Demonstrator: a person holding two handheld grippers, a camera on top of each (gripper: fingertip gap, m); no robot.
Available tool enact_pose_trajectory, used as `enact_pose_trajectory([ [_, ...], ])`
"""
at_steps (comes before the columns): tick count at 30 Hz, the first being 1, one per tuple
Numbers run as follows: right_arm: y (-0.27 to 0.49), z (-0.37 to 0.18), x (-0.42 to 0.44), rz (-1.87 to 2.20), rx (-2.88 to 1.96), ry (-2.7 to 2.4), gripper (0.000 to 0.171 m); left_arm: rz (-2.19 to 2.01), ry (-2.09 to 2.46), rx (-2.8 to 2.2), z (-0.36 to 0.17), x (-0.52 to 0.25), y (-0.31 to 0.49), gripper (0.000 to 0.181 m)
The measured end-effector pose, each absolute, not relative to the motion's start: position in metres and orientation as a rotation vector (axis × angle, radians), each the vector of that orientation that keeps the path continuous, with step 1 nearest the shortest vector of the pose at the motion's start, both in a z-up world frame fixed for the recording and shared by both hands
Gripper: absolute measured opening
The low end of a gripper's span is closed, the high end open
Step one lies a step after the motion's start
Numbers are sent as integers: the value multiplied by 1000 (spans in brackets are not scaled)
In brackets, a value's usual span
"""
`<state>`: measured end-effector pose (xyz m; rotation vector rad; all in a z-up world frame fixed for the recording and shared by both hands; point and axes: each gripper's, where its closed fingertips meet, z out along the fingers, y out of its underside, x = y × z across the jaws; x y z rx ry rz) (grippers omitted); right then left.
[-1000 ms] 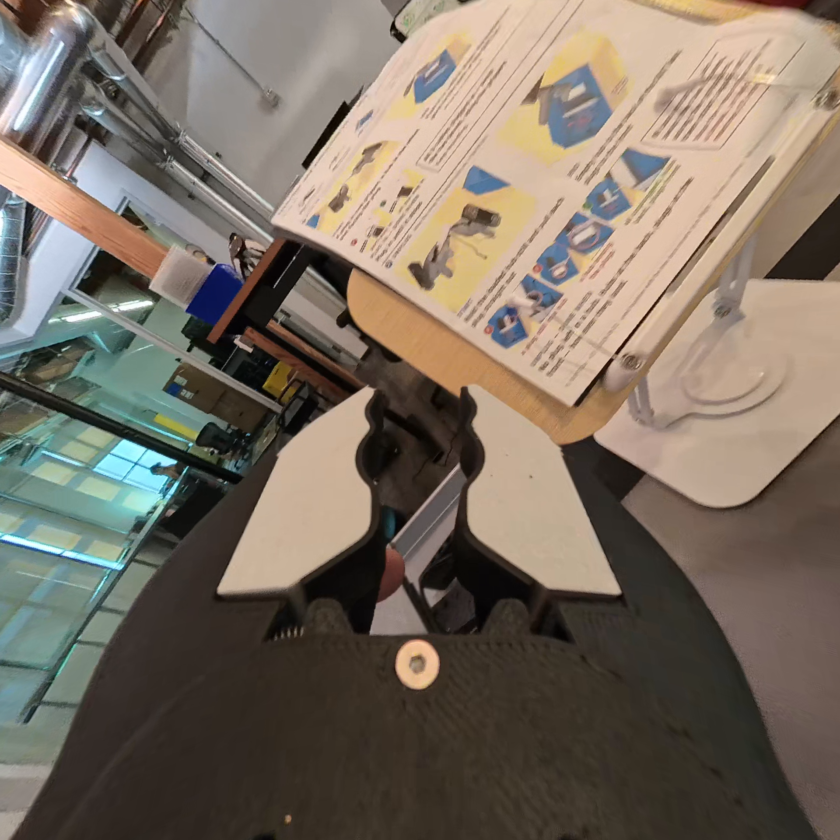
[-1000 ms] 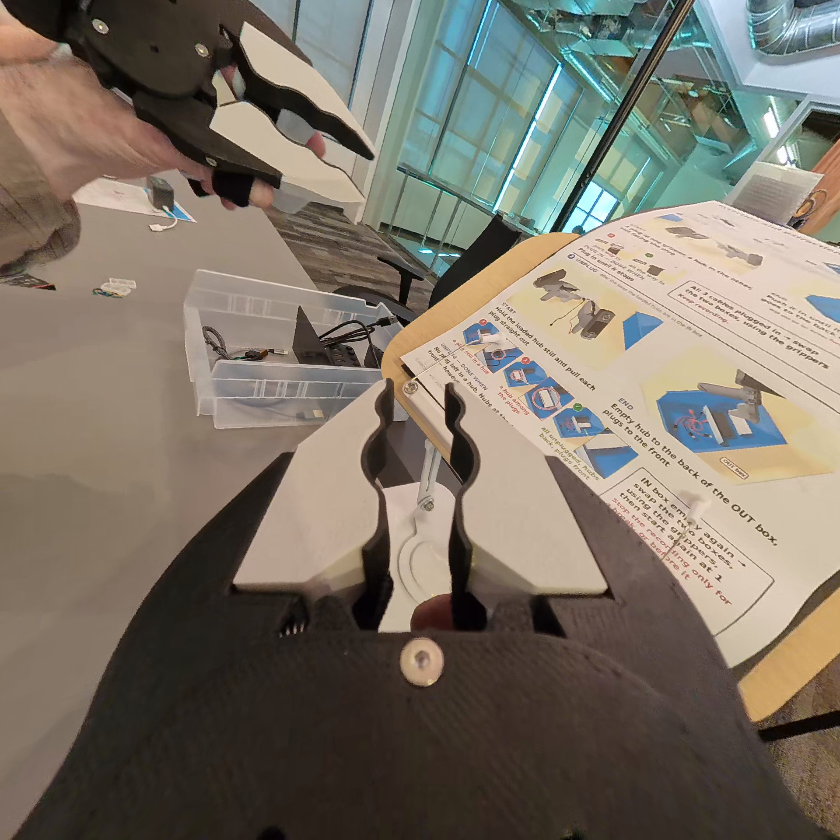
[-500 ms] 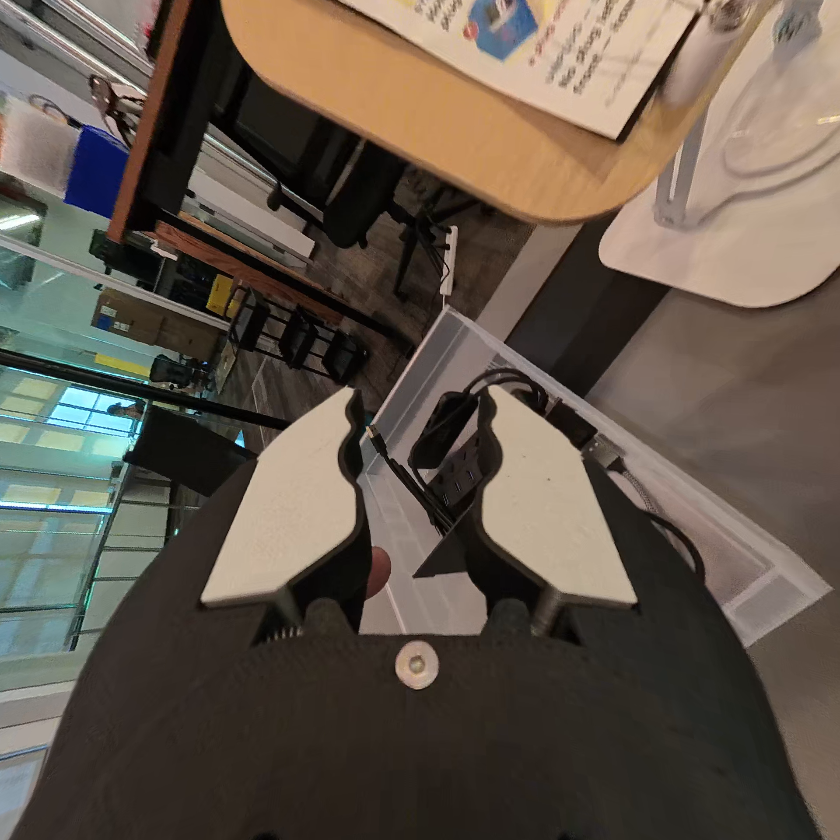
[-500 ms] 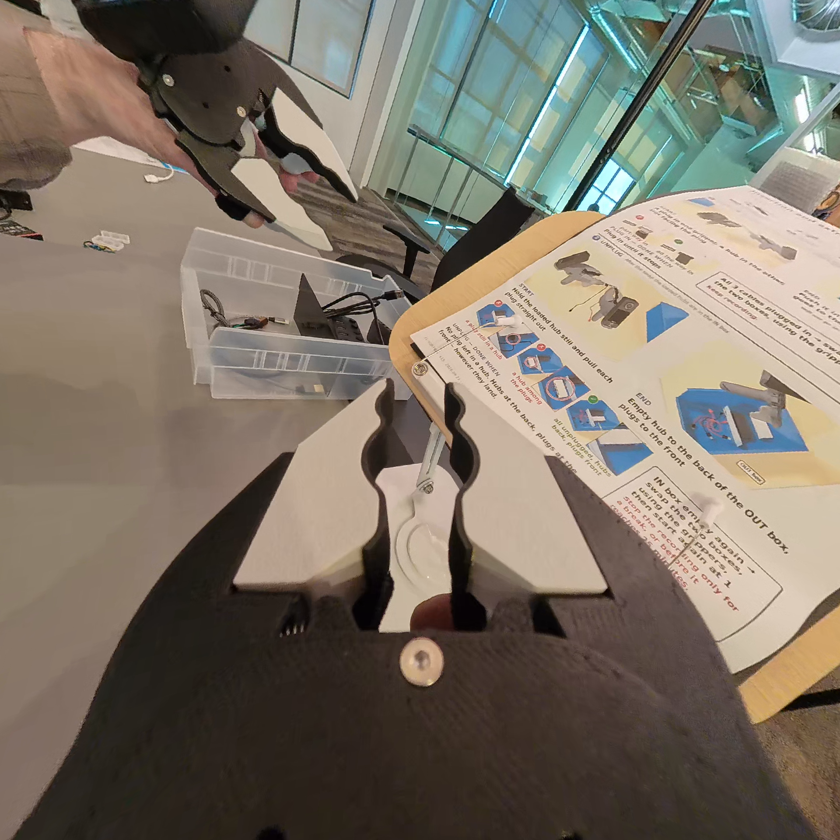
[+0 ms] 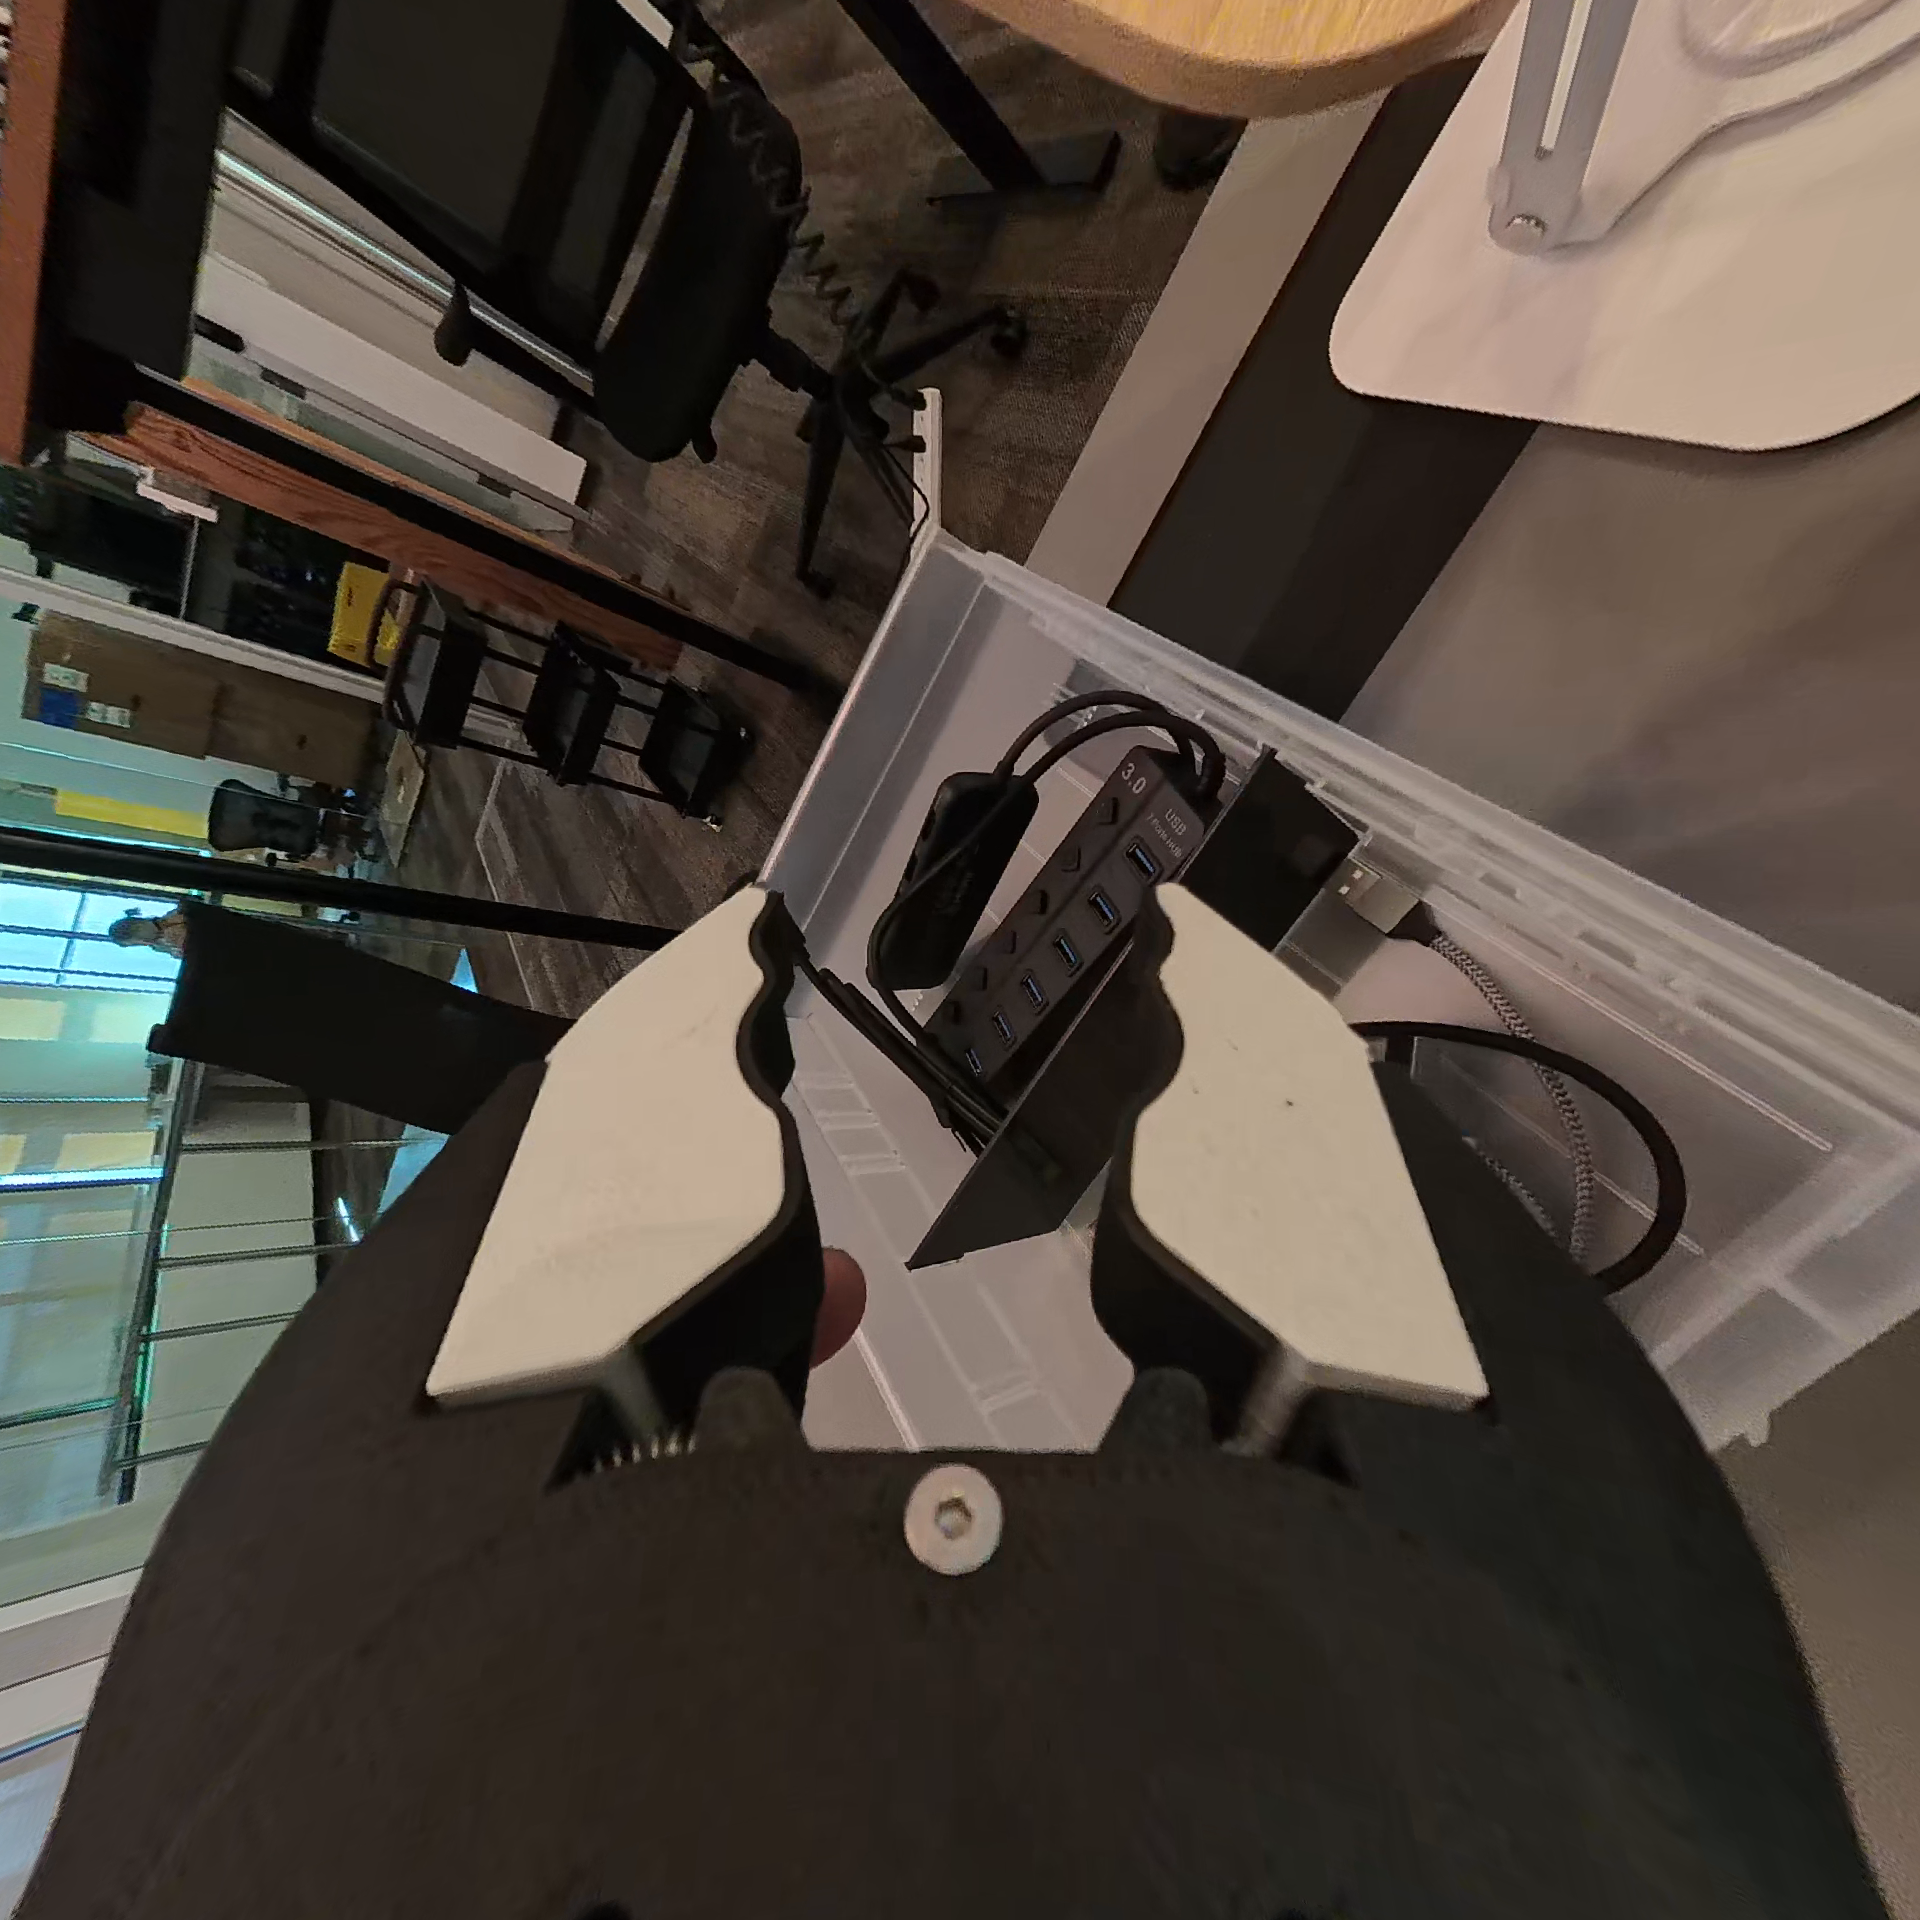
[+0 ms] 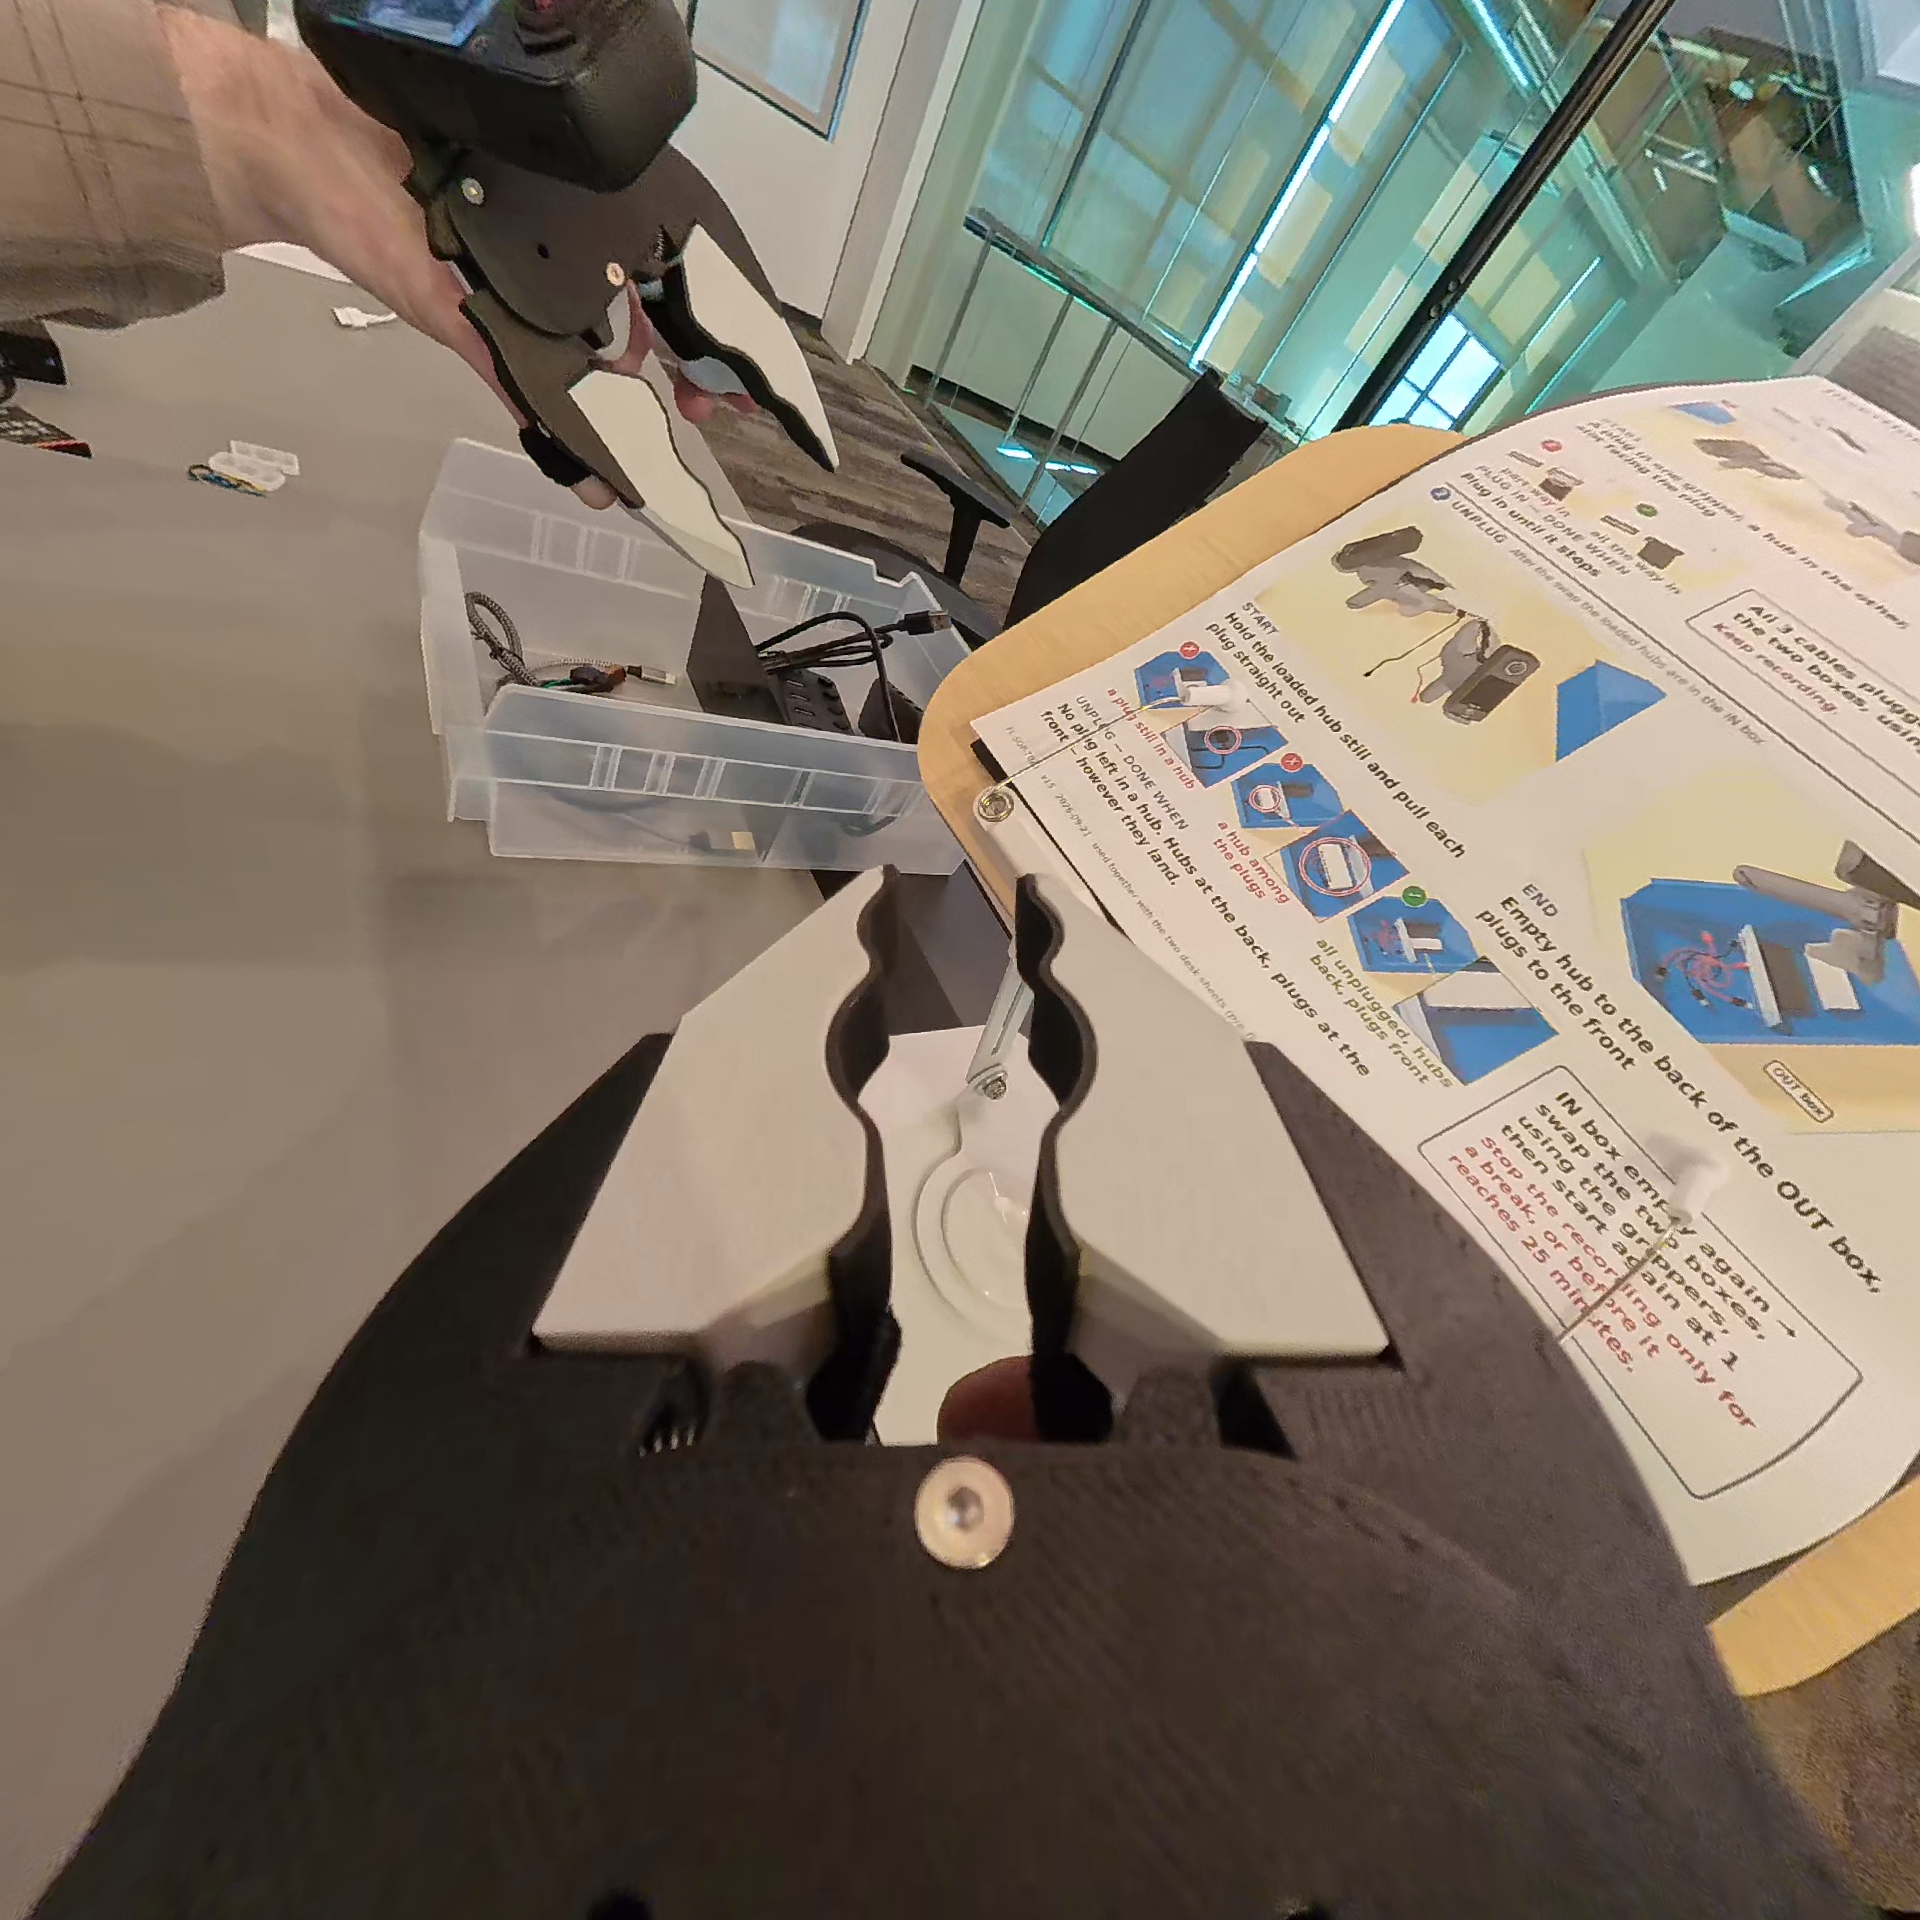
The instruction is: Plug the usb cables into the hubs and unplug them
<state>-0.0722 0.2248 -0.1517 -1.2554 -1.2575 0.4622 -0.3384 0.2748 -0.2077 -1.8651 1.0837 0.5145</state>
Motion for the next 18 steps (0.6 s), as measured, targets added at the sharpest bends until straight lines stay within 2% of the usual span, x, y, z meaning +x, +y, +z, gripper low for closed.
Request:
enact_pose_trajectory([
  [12, 225, -159, -75, 421, -1261, -1297, 19, 559, 1208, -1894, -224, -347, 279, 62],
  [18, 224, -161, -76, 410, -1260, -1310, 19, 594, 1252, -1877, -227, -348, 282, 56],
])
